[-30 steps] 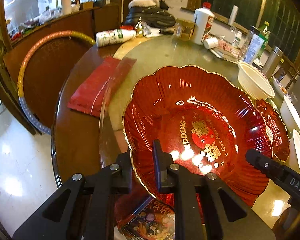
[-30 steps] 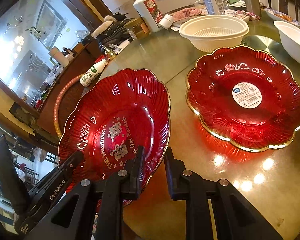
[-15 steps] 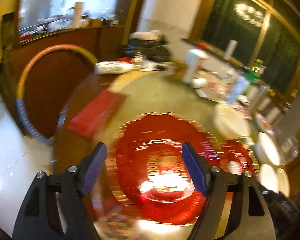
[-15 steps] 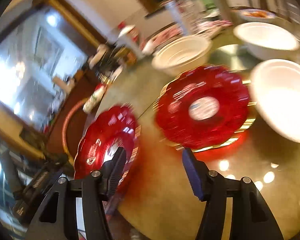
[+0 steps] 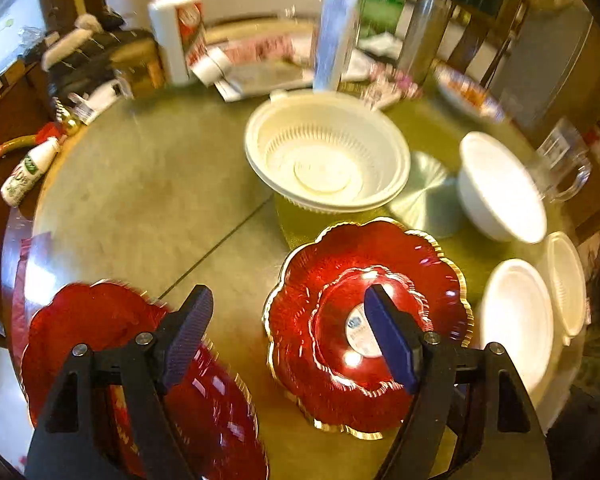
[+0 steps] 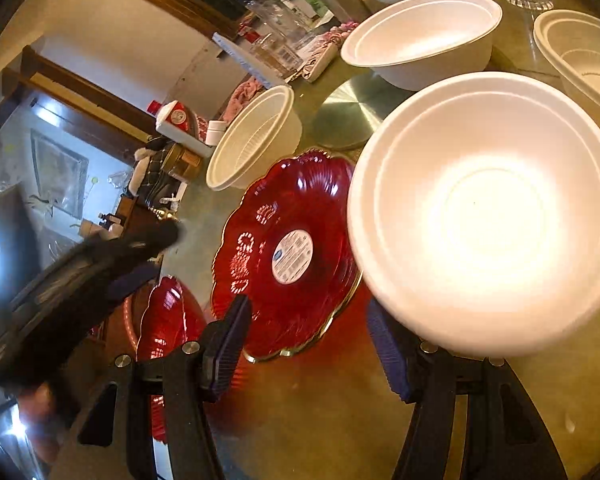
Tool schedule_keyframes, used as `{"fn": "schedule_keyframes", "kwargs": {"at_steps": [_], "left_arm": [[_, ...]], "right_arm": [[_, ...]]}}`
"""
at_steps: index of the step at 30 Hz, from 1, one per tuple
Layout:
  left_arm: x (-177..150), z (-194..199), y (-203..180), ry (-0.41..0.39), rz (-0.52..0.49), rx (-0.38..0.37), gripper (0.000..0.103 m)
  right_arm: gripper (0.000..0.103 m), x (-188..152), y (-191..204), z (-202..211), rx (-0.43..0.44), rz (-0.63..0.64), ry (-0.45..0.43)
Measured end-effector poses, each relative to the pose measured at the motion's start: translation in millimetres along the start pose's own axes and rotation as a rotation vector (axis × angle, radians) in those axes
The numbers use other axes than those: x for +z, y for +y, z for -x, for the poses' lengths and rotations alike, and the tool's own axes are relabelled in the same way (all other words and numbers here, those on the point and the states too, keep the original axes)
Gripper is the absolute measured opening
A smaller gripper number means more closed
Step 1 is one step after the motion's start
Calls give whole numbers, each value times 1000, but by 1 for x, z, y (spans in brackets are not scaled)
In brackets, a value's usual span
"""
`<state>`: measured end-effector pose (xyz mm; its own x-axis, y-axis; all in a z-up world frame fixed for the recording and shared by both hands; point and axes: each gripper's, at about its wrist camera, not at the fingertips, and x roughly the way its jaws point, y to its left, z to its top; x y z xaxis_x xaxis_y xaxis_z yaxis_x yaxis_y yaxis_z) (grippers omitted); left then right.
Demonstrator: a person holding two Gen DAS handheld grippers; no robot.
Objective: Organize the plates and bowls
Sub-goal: 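Grasp the rim of the small red stickered plate with both grippers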
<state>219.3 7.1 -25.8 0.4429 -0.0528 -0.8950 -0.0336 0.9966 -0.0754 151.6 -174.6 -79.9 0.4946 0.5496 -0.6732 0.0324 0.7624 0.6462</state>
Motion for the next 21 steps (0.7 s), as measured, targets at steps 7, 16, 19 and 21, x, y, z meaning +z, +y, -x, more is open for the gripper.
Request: {"fn": "schedule_keyframes", "kwargs": {"at_steps": [7,16,19,21], "left_arm": [[7,-45,-9,133,-17,65,79],[-2,-32,-14,60,-110,145,24],[-9,-11,-15,6,-122,152,21],[-15,8,-17,-49,-135,167,20]], "right_arm": [[62,9,-7,-11,6,-18,7],[14,7,-7,-13,-49,27,11],[14,6,-2,-9,-43,40,-2],[14,3,3,-2,-52,63,-27]]}}
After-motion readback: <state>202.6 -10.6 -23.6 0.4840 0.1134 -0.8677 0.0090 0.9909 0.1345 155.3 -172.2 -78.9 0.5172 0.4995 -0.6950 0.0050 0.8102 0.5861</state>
